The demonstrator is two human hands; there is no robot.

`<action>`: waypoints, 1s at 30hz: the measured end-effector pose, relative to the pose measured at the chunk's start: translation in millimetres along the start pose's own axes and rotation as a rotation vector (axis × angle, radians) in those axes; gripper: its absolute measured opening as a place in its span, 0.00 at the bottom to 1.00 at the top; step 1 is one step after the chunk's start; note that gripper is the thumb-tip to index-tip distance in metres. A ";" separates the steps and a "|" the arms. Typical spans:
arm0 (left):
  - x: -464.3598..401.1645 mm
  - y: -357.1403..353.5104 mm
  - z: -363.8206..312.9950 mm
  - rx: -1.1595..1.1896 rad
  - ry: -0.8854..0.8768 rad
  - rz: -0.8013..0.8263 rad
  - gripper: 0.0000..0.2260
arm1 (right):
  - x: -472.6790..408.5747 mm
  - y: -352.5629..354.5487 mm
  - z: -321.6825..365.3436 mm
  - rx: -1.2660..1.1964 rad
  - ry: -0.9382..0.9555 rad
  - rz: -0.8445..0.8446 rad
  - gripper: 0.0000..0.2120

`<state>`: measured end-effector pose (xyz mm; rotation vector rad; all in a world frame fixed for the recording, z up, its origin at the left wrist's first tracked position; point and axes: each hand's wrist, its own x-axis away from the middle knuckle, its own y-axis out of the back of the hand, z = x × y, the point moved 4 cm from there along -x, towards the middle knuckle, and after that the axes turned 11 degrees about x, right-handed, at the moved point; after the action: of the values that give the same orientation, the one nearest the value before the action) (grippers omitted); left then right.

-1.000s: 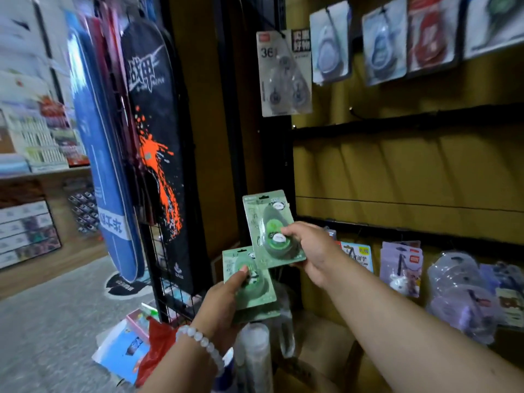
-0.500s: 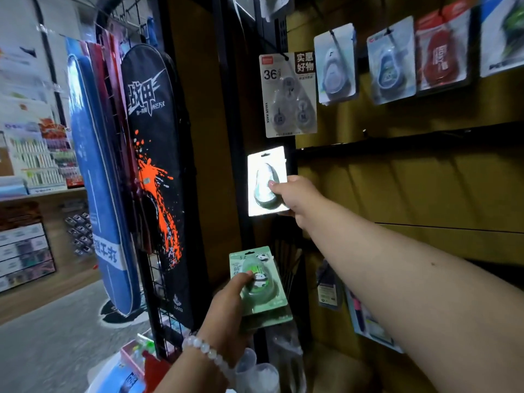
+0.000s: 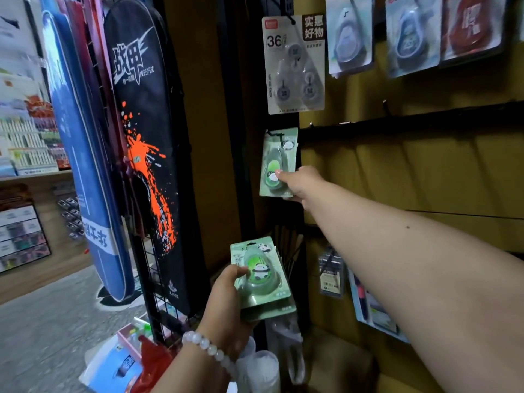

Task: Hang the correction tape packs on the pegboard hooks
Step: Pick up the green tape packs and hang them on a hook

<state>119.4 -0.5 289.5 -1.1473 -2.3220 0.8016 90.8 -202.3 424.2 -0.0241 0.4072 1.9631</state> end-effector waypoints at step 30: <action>26.0 42.6 28.3 -0.095 -0.021 -0.216 0.10 | 146.1 4.9 -96.4 -0.131 -0.186 0.242 0.15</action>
<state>112.1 33.0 243.5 -0.9080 -2.4722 0.6331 8.8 -103.1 305.6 0.1293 0.1648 2.2063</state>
